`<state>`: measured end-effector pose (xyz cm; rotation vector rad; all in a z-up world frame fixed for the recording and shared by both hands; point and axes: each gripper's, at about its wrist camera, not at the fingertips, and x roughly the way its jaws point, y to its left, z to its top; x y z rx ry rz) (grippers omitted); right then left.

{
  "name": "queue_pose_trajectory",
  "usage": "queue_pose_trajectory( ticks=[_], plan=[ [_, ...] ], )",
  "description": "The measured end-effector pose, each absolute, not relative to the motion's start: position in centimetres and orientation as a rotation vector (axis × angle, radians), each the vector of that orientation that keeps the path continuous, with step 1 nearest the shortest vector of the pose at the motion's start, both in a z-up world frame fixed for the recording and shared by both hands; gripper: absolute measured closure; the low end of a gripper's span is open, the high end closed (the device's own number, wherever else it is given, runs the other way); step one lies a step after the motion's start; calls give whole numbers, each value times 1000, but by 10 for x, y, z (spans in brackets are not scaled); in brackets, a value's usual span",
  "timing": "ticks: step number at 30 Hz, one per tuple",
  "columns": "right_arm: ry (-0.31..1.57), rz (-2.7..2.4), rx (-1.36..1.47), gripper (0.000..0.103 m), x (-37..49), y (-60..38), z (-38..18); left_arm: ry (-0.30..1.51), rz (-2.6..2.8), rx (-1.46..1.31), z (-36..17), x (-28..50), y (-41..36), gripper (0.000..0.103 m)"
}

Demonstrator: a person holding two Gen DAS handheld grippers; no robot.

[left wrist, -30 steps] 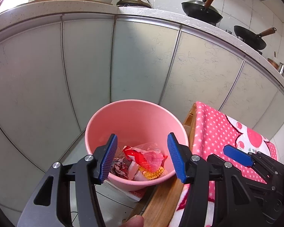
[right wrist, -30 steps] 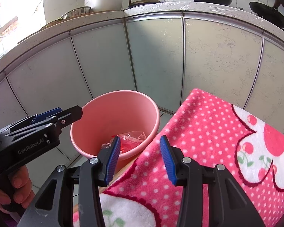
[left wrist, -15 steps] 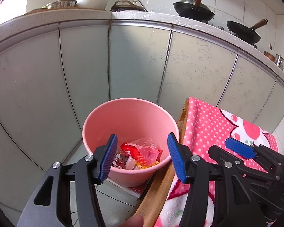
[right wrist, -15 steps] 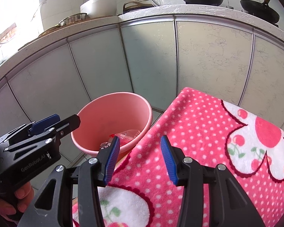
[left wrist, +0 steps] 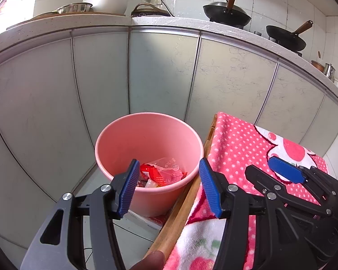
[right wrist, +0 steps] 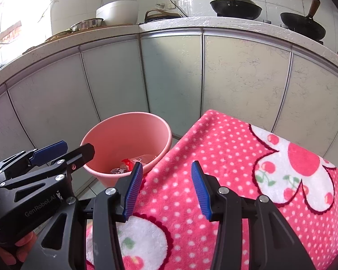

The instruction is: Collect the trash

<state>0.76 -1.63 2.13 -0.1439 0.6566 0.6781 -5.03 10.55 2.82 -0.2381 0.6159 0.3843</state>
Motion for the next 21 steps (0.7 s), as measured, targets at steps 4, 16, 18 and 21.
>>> queue_pose_trajectory(
  ticks=[4,16,18,21],
  plan=[
    [659,670,-143,59,7,-21,21,614,386,-236,28,-52,103,48],
    [665,663,-144,59,6,-23,19,611,386,-229,29,-55,99,48],
    [666,662,-144,59,6,-23,19,611,386,-229,29,-56,99,48],
    [666,661,-144,59,6,-23,19,612,385,-228,29,-55,99,48]
  ],
)
